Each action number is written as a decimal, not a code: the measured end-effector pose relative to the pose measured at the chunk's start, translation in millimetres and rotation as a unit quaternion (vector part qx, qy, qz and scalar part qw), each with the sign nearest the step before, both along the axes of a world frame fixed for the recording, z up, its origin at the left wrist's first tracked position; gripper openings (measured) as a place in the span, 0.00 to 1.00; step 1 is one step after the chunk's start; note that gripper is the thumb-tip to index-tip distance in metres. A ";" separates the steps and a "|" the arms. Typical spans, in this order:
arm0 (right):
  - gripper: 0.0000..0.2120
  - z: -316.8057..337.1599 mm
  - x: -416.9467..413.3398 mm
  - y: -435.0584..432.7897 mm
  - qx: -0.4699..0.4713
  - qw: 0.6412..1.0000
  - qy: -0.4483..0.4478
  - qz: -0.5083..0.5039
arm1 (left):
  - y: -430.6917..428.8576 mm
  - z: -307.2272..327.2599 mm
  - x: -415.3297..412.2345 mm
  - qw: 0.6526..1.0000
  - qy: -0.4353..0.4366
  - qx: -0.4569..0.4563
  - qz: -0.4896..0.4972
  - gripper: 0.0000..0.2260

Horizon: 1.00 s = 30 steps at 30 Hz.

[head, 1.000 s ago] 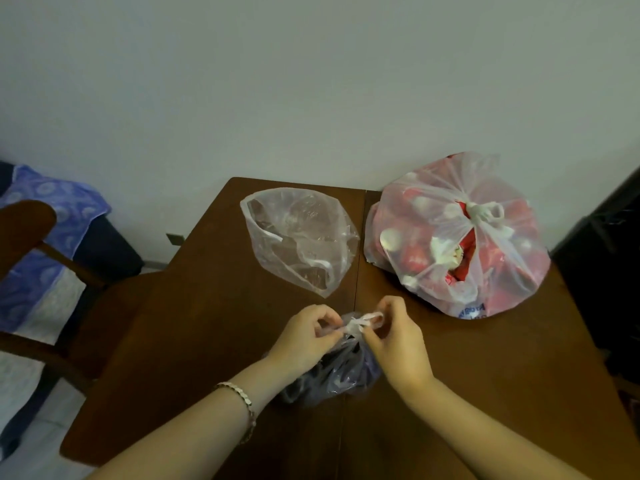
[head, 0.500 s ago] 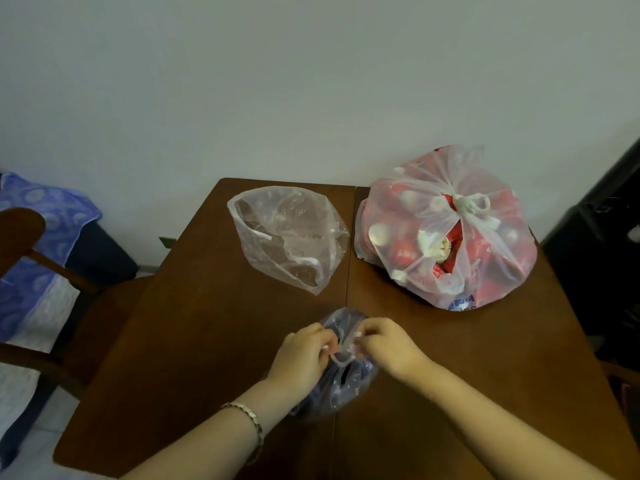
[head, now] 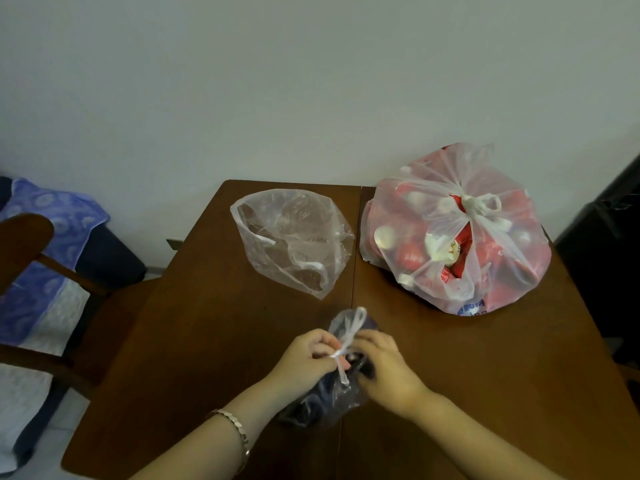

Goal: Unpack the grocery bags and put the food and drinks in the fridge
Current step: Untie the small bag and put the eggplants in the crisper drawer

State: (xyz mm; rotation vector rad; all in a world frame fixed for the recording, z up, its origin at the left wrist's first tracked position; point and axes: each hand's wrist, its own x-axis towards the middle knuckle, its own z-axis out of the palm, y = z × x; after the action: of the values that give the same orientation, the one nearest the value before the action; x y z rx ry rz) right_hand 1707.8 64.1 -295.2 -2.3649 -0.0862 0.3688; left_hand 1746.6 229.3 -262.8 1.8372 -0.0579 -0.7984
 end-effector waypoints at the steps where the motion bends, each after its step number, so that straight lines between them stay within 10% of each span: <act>1: 0.17 -3.3 -1.6 4.7 -0.047 0.997 -0.034 0.051 | 0.6 -1.1 -1.3 1.000 -0.006 0.018 -0.024 0.07; 4: 0.08 -0.2 1.8 13.6 -0.094 0.993 -0.051 0.041 | 3.3 1.4 -2.9 0.977 -0.111 0.134 -0.122 0.06; 6: 0.10 3.7 6.9 9.8 -0.048 0.999 -0.008 -0.015 | 7.5 6.3 1.0 0.895 -0.281 0.272 -0.215 0.06; 10: 0.13 24.5 17.6 -2.1 0.229 0.926 0.068 -0.291 | 17.8 7.0 9.3 0.874 -0.380 0.278 -0.118 0.09; 13: 0.16 39.0 28.4 -22.2 0.380 0.778 0.116 -0.487 | 17.5 12.8 14.7 0.961 -0.235 0.115 0.093 0.09; 16: 0.15 41.2 31.8 -54.1 0.434 0.677 0.113 -0.584 | 29.0 28.7 21.6 0.946 -0.016 -0.112 0.305 0.10; 19: 0.14 28.3 26.8 -73.0 0.443 0.598 0.117 -0.658 | 49.9 38.0 28.3 0.946 0.095 -0.198 0.238 0.12; 22: 0.08 23.5 28.2 -65.5 0.315 0.694 0.087 -0.641 | 53.6 32.8 27.6 0.985 -0.056 0.110 -0.121 0.10; 30: 0.17 63.1 33.3 -24.3 0.258 0.869 -0.164 -0.390 | 17.5 23.1 1.5 0.692 -0.260 0.470 -0.482 0.20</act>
State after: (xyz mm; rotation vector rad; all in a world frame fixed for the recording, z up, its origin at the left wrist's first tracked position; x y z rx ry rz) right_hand 1741.1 39.8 -232.1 -1.7154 0.5392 -0.4090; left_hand 1748.1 246.8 -239.7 3.0260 -1.2997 -1.0602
